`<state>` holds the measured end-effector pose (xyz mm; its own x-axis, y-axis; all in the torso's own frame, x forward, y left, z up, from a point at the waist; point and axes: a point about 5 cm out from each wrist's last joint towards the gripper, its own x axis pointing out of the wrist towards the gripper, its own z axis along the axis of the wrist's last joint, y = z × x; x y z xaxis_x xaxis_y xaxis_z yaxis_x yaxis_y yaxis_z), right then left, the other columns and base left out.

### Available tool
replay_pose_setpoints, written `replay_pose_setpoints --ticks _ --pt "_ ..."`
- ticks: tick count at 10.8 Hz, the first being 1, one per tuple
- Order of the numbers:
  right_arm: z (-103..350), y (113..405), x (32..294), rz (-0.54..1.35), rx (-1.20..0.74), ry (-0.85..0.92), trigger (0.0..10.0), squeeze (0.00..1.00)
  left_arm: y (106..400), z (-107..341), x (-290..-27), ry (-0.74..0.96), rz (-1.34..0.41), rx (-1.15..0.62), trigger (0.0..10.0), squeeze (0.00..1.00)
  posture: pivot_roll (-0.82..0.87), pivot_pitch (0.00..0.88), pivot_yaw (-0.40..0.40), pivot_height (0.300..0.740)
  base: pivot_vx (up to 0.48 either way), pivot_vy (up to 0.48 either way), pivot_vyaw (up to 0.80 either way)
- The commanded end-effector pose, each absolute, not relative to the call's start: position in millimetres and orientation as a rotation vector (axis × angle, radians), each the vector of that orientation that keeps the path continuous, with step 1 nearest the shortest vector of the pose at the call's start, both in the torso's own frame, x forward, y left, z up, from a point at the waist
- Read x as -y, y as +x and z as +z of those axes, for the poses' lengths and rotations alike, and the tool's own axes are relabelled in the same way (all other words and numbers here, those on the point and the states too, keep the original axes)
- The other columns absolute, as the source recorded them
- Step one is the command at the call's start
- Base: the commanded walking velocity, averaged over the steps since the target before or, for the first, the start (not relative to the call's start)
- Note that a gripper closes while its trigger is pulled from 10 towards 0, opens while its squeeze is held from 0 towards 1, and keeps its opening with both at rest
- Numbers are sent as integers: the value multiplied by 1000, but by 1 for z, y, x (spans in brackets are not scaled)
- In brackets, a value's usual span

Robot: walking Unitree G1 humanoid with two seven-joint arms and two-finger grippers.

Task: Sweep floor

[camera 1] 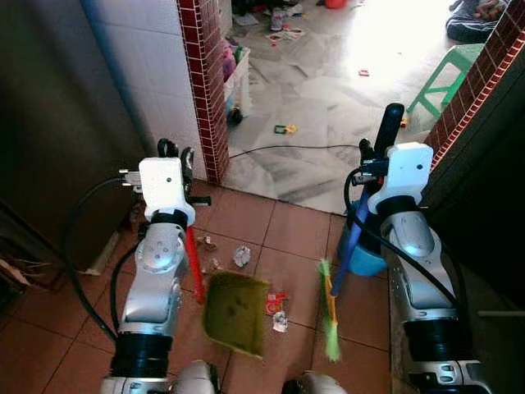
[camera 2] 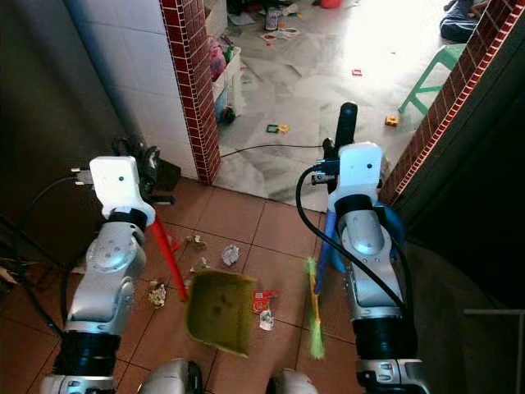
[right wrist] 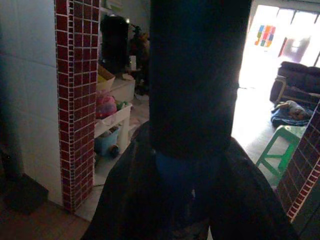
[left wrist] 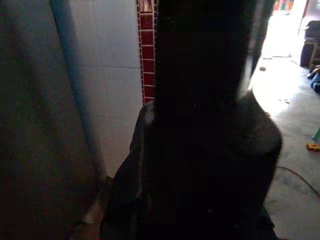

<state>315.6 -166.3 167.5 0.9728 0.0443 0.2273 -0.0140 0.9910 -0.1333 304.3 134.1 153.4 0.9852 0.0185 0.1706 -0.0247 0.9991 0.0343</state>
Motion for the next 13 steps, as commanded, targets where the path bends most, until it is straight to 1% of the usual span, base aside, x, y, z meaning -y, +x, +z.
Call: replay_pose_setpoints --ticks 1,4,7,10,11,12,13 --pt "175 314 167 31 270 -136 10000 0 307 174 -131 56 4 263 10000 0 -2 84 -12 740 0 0 0" --pt "175 317 165 38 270 -136 10000 0 306 170 -134 91 22 258 10000 0 1 82 -15 740 0 0 0" --pt "176 317 164 34 281 -162 10000 0 314 150 -135 157 20 219 10000 0 -4 74 -15 740 0 0 0" --pt "177 319 168 13 289 -164 10000 0 330 136 -127 232 40 196 10000 0 -53 67 -11 740 0 0 0" --pt "178 320 166 2 287 -141 10000 0 337 132 -121 189 40 175 10000 0 -61 65 -4 740 0 0 0" --pt "177 320 164 0 290 -118 10000 0 341 132 -111 172 9 207 10000 0 -64 60 -1 740 0 0 0" --pt "175 320 163 -3 279 -87 10000 0 344 127 -108 190 58 193 10000 0 -73 61 3 740 0 0 0"
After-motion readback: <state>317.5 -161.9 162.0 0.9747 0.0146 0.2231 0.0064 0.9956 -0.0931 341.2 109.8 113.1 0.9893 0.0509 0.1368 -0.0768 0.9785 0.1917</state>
